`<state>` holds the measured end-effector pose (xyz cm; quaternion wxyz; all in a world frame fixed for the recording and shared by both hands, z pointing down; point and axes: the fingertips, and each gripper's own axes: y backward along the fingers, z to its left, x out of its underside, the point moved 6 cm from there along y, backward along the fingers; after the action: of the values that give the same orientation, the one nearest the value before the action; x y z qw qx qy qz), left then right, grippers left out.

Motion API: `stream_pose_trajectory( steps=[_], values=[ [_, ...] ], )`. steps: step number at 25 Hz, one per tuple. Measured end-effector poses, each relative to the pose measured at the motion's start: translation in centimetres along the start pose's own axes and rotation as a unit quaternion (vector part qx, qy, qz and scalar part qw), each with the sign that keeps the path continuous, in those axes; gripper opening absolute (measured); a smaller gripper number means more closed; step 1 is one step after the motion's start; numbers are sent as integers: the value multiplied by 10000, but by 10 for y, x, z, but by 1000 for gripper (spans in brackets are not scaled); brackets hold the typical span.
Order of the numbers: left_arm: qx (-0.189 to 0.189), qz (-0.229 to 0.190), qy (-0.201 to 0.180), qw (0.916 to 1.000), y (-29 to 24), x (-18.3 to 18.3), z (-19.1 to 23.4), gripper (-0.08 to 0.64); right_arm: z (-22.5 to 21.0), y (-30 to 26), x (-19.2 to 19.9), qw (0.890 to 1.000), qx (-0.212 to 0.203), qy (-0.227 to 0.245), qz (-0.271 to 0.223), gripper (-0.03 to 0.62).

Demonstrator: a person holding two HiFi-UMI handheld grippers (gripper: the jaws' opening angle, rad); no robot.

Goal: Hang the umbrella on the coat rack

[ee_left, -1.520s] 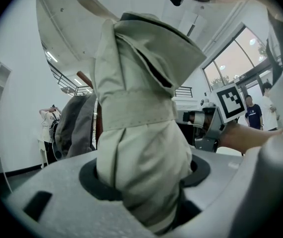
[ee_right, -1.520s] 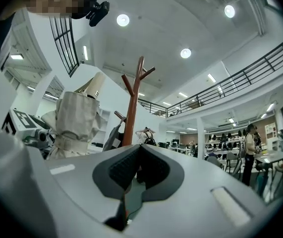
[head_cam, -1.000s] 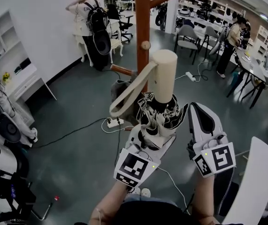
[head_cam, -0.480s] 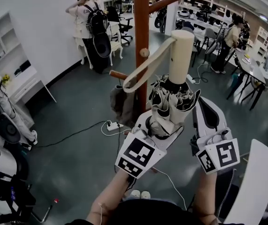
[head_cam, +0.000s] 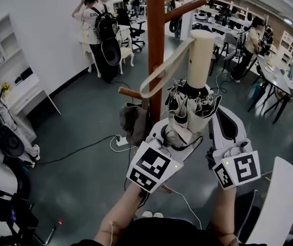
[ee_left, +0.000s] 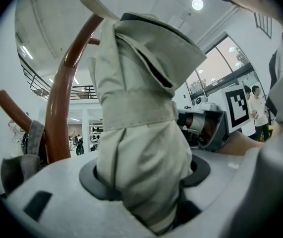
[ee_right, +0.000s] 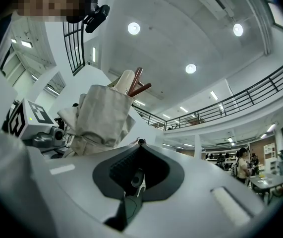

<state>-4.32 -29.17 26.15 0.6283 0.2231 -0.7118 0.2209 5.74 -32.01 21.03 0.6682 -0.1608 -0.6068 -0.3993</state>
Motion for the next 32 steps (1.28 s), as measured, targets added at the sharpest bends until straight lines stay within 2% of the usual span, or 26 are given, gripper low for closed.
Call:
stream_pose_trajectory(
  steps=[6,11,16,26,32],
  values=[
    [-111,10,-11,9999,-6,5,4,287,-7,-3,11,10000,-75,-6,-7,6],
    [-191,-40,-72,9998,-10,-11,18,287,-15,-21,5,9999,-163,-18,-29,6],
    [-141,-54,238,9996,-9,-12,34,287,-10,-33,2,9997,-221,-4,68,6],
    [-107,-61,764,9970,-10,16,47,287,-12,-27,11,9997,-164,14,180,6],
    [-102,-60,728,9973,-10,30,39,287,-13,-25,17,9997,-131,-38,207,6]
  ],
)
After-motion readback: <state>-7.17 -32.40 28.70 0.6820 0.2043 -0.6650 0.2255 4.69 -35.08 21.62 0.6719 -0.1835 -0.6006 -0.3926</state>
